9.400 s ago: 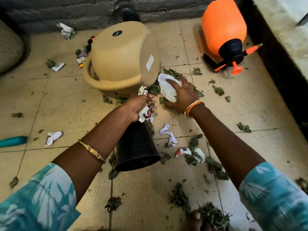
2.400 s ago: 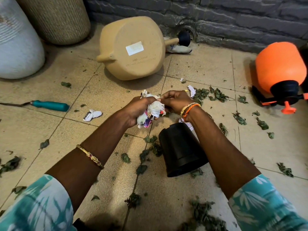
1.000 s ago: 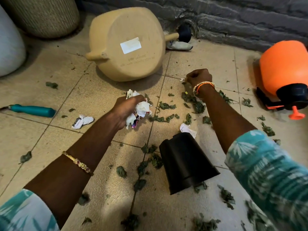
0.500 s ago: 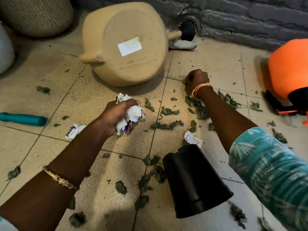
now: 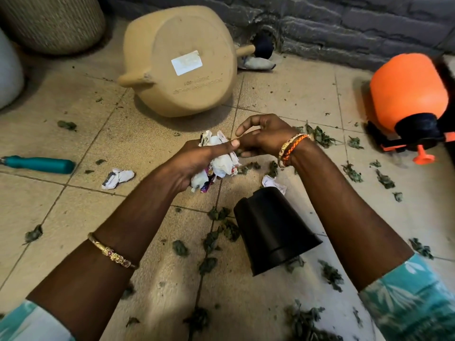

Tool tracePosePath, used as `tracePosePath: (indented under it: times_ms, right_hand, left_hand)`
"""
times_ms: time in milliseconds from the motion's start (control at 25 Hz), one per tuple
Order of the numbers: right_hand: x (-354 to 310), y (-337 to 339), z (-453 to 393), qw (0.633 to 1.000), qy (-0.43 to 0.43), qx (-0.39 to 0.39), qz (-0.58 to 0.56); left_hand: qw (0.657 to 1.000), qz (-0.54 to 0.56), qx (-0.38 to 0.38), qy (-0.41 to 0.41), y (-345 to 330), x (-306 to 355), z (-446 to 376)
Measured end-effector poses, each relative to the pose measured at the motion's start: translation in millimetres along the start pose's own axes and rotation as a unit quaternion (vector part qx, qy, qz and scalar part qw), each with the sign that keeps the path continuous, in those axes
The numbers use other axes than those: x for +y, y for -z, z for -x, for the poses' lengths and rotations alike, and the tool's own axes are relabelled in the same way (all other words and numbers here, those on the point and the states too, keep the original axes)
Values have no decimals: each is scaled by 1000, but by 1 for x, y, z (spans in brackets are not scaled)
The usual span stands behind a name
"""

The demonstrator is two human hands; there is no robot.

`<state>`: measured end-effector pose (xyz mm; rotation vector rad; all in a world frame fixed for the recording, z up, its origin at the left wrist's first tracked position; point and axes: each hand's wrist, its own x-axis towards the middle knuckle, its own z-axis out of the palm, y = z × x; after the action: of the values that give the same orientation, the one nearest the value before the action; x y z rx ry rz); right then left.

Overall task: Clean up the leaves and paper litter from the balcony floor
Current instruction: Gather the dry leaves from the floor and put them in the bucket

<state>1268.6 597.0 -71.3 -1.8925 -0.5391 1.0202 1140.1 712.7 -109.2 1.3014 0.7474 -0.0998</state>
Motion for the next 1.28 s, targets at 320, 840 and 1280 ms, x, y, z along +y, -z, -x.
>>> tracePosePath:
  times_ms: [320, 840, 1280]
  right_hand:
    - [6, 13, 35, 999, -2, -9, -44]
    - [104, 40, 38, 958, -108, 177, 196]
    - [40, 39, 69, 951, -38, 71, -298]
  left_hand:
    - [999, -4, 46, -6, -9, 4, 25]
    - [993, 20, 115, 22, -11, -17, 25]
    - [997, 57, 44, 23, -8, -17, 36]
